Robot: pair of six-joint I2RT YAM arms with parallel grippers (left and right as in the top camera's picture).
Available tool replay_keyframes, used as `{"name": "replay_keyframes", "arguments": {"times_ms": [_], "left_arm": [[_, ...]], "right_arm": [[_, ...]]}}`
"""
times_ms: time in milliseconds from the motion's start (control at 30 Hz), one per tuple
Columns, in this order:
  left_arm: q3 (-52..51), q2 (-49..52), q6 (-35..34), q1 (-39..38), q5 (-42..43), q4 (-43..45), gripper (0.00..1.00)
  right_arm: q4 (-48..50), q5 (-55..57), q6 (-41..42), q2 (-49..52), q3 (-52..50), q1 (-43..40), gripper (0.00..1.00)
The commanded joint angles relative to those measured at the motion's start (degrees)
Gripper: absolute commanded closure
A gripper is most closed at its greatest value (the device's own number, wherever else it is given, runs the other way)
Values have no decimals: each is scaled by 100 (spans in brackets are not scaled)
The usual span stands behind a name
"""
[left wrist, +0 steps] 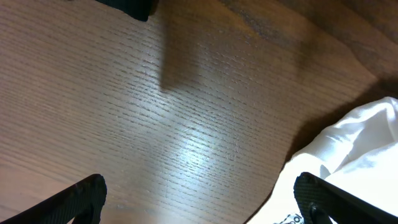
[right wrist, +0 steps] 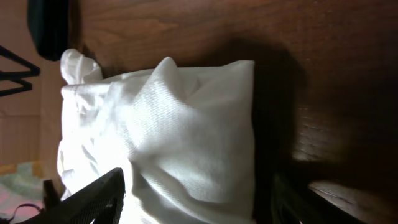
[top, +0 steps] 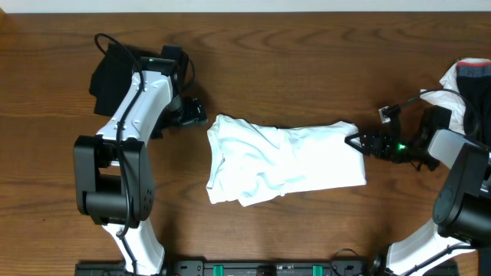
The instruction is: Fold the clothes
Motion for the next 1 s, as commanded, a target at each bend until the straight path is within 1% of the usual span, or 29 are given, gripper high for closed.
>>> {"name": "replay_keyframes", "arguments": {"times_ms": [0, 200, 300, 367, 533, 633, 667, 733, 833, 900, 967], "left_arm": [[-28, 76, 7, 4, -7, -33, 2], [-28, 76, 7, 4, -7, -33, 2], [-28, 76, 7, 4, -7, -33, 2], [-28, 76, 7, 4, -7, -33, 2], [-28, 76, 7, 4, -7, -33, 2], [-28, 76, 7, 4, -7, -33, 2], [-28, 76, 7, 4, -7, -33, 2], [-28, 76, 7, 4, -7, -33, 2], [-28, 76, 9, 4, -7, -35, 2], [-28, 76, 7, 4, -7, -33, 2], [-28, 76, 7, 4, -7, -33, 2]], "right_arm": [[-55, 184, -76, 199, -72, 0, 27], [-315, 181, -76, 199, -72, 2, 26], [-466, 181, -76, 199, -72, 2, 27], [-533, 184, -79, 199, -79, 2, 30], [-509, 232, -168, 199, -118, 66, 46], [-494, 229, -444, 199, -120, 116, 49], [-490, 229, -463, 199, -120, 127, 48], [-468, 227, -463, 199, -120, 155, 42], [-437, 227, -501, 199, -120, 223, 37], [-431, 236, -560, 199, -125, 271, 38], [-409, 354, -568, 199, -142, 332, 43]]}}
